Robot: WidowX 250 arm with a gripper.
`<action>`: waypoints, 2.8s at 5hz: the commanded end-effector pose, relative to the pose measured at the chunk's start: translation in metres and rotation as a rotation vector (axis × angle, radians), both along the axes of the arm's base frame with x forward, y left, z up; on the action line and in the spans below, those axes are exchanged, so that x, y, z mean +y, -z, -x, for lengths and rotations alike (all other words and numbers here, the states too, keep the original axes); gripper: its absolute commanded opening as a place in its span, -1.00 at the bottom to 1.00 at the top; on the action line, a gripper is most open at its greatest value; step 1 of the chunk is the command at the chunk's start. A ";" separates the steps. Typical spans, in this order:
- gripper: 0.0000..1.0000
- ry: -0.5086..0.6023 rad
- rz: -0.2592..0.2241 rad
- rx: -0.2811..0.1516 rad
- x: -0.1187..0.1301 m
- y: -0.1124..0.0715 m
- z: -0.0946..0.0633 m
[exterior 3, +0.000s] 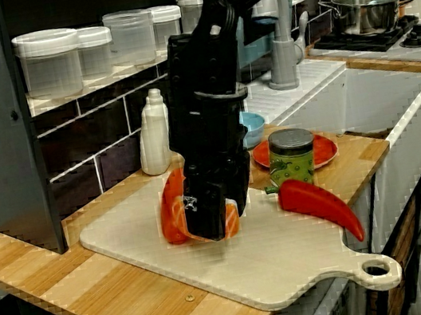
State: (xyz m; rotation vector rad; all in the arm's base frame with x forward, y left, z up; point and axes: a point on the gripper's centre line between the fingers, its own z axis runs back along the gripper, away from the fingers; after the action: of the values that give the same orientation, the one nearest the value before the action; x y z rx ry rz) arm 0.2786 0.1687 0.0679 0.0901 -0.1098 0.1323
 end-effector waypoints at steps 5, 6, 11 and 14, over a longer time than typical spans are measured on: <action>-1.00 0.024 -0.060 -0.077 0.037 -0.020 -0.053; -1.00 0.020 -0.072 -0.080 0.045 -0.018 -0.059; -1.00 0.039 -0.123 -0.089 0.064 -0.005 -0.073; 1.00 0.030 -0.136 -0.065 0.066 0.001 -0.075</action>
State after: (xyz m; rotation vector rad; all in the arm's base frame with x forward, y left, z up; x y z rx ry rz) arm 0.3476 0.2301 0.0482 0.1972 -0.1401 0.0994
